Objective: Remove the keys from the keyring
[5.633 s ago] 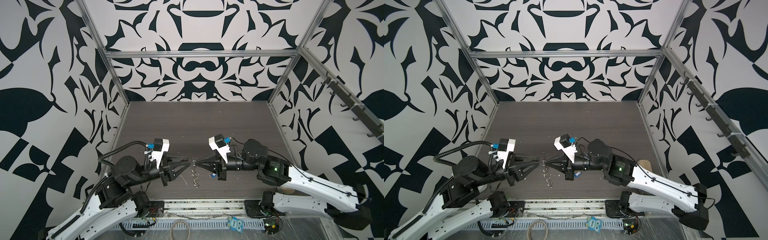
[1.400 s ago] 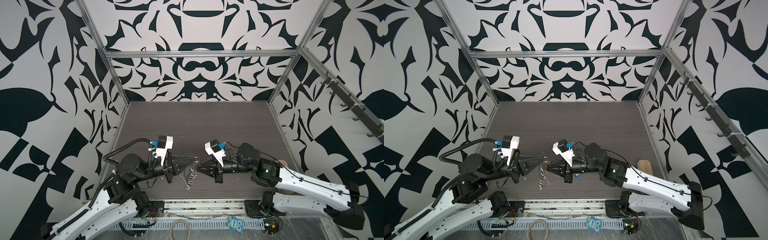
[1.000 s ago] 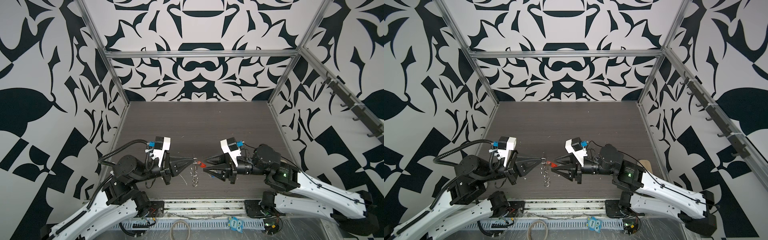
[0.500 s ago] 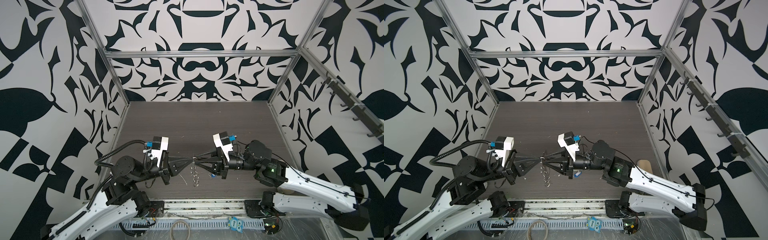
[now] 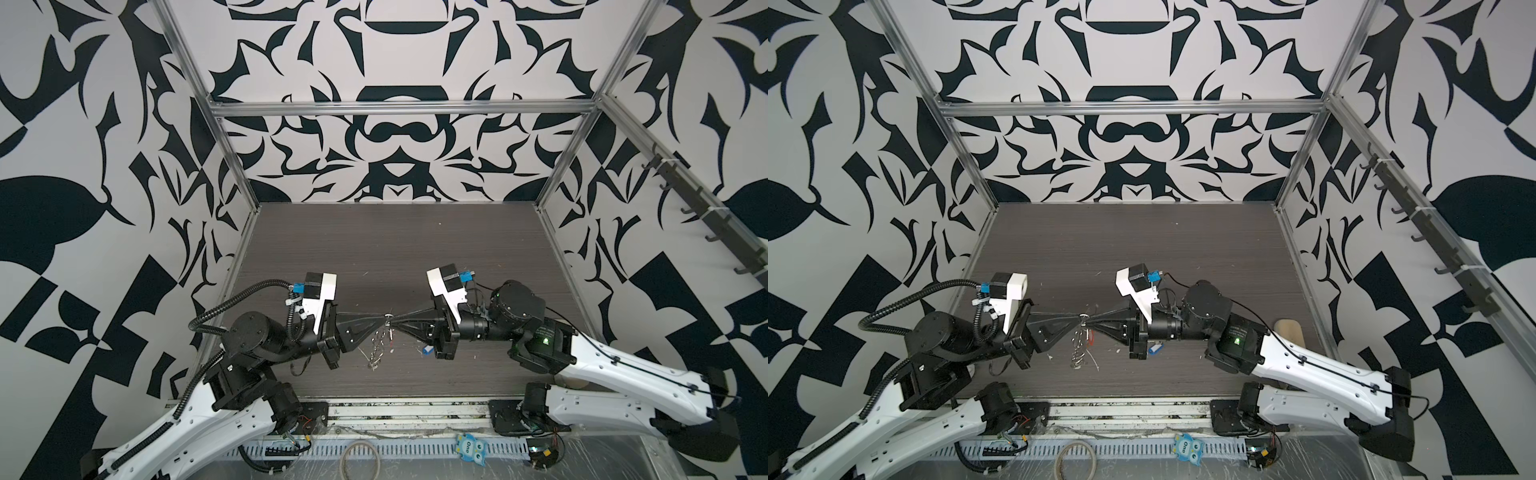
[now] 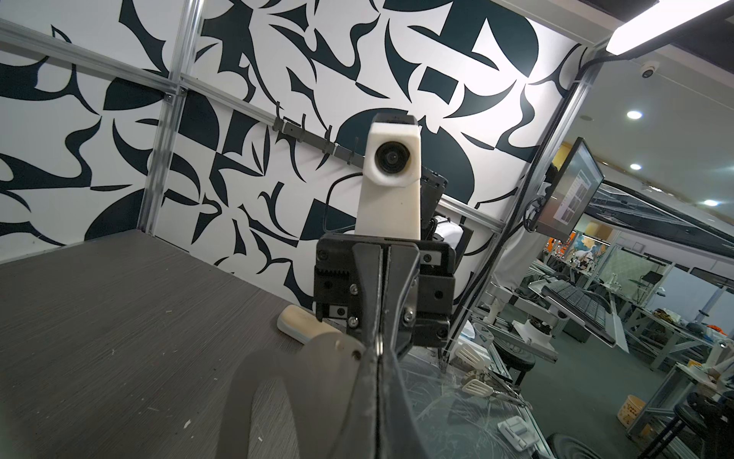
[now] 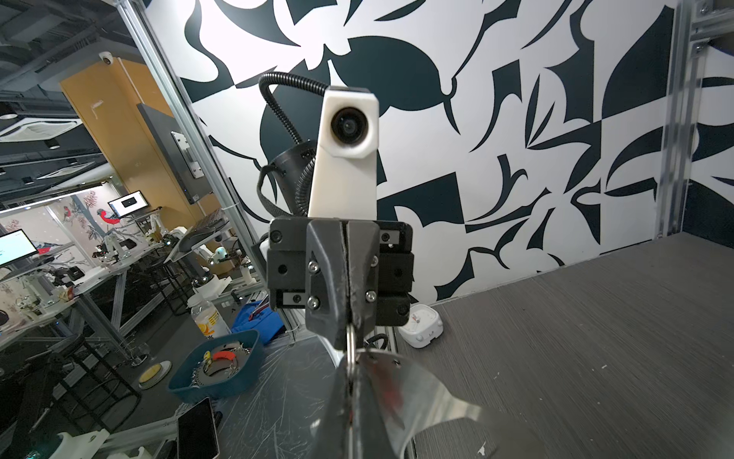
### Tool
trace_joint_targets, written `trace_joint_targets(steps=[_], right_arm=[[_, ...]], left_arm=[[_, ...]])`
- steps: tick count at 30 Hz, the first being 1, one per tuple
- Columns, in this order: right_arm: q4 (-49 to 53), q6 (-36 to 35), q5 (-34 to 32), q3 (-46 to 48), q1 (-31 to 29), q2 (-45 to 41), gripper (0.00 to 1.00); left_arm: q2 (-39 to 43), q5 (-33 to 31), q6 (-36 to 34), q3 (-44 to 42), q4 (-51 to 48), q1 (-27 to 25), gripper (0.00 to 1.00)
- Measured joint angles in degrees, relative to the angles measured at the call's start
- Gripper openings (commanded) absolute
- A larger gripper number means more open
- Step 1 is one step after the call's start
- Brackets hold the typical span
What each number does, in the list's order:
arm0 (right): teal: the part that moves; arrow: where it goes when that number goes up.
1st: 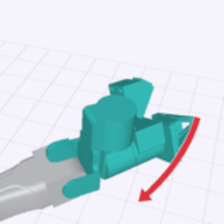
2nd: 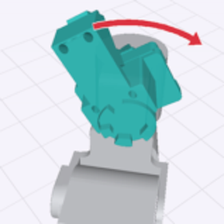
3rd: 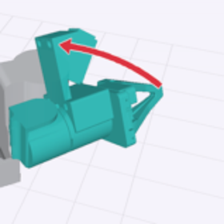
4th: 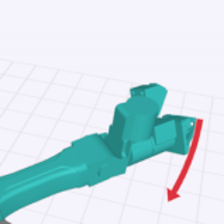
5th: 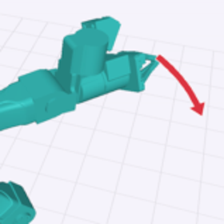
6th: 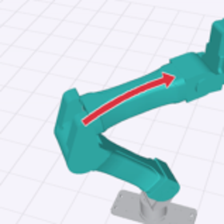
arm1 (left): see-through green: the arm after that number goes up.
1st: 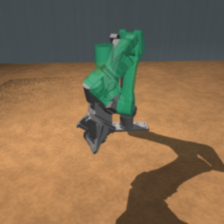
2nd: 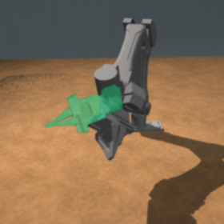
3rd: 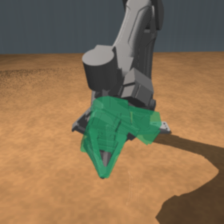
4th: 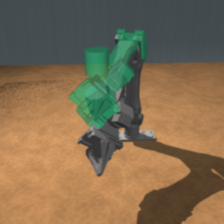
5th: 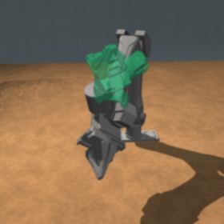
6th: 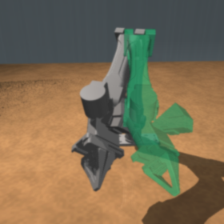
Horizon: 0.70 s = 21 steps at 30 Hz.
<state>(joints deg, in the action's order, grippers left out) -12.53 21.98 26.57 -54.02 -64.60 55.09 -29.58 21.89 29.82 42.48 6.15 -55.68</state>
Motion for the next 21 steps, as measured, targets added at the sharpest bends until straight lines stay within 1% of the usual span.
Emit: trace_joint_targets(steps=[1, 2, 3, 6, 11, 15, 19, 21], right_arm=[[1.0, 0.0, -0.2, -0.2, 0.0, -0.2, 0.00], [2.5, 0.0, -0.6, -0.4, 0.0, -0.4, 0.00], [4.2, -0.1, -0.9, -0.8, 0.0, -0.6, 0.00], [11.3, -0.9, -1.4, -2.6, 0.0, -1.0, 0.00], [22.7, -3.0, -1.4, -7.2, 0.0, -0.8, 0.00], [31.0, -5.5, -0.7, -12.2, 0.0, 1.5, 0.00], [37.5, -7.6, 0.3, -16.2, 0.4, 4.4, 0.00], [40.2, -8.7, 0.8, -17.5, 0.5, 5.7, 0.00]], left_arm=[[0.0, 0.0, 0.0, 0.0, -0.5, 0.0, 0.10], [0.0, 0.0, 0.0, 0.0, -1.3, 0.0, 0.17], [0.0, 0.0, 0.1, 0.0, -2.2, 0.0, 0.21], [0.6, -0.5, 0.1, 0.6, -6.4, 0.0, 0.28], [0.1, -0.9, -0.7, 5.3, -15.7, 0.0, 0.28], [-2.9, -0.9, -2.1, 11.0, -23.5, 0.0, 0.26], [-6.6, -0.4, -3.4, 15.0, -30.0, 0.0, 0.26], [-8.6, 0.0, -4.0, 16.7, -33.3, 0.0, 0.23]])
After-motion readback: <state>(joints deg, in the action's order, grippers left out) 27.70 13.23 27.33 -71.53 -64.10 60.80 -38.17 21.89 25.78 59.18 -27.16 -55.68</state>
